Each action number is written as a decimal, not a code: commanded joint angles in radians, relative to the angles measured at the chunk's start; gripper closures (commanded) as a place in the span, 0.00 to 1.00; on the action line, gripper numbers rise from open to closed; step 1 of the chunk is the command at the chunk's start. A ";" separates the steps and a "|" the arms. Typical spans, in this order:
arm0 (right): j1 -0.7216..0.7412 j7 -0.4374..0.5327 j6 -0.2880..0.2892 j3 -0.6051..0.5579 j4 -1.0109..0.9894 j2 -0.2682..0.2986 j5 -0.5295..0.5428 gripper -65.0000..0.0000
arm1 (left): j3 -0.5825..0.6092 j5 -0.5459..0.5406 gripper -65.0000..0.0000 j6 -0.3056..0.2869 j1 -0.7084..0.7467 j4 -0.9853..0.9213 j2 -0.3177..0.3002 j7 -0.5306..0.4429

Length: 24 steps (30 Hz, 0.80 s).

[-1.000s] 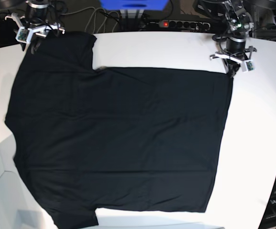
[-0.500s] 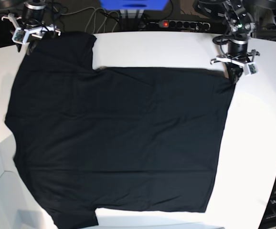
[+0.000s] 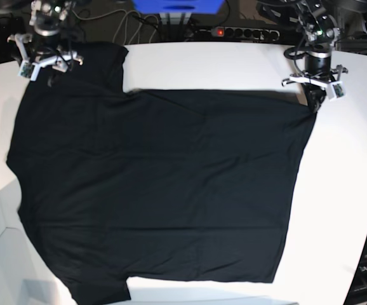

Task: Fold the T-shirt properly
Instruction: 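Close both grippers on the shoulder corners of the shirt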

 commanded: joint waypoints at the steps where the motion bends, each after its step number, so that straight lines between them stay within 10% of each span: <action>1: 0.008 -0.010 0.002 0.005 0.007 0.012 -0.006 0.34 | -0.005 -0.010 1.00 0.000 0.002 0.017 -0.009 -0.027; 24: 0.146 -0.202 0.004 0.089 -0.157 0.085 -0.003 0.35 | -0.005 -0.001 1.00 0.000 0.002 -0.020 -0.010 -0.027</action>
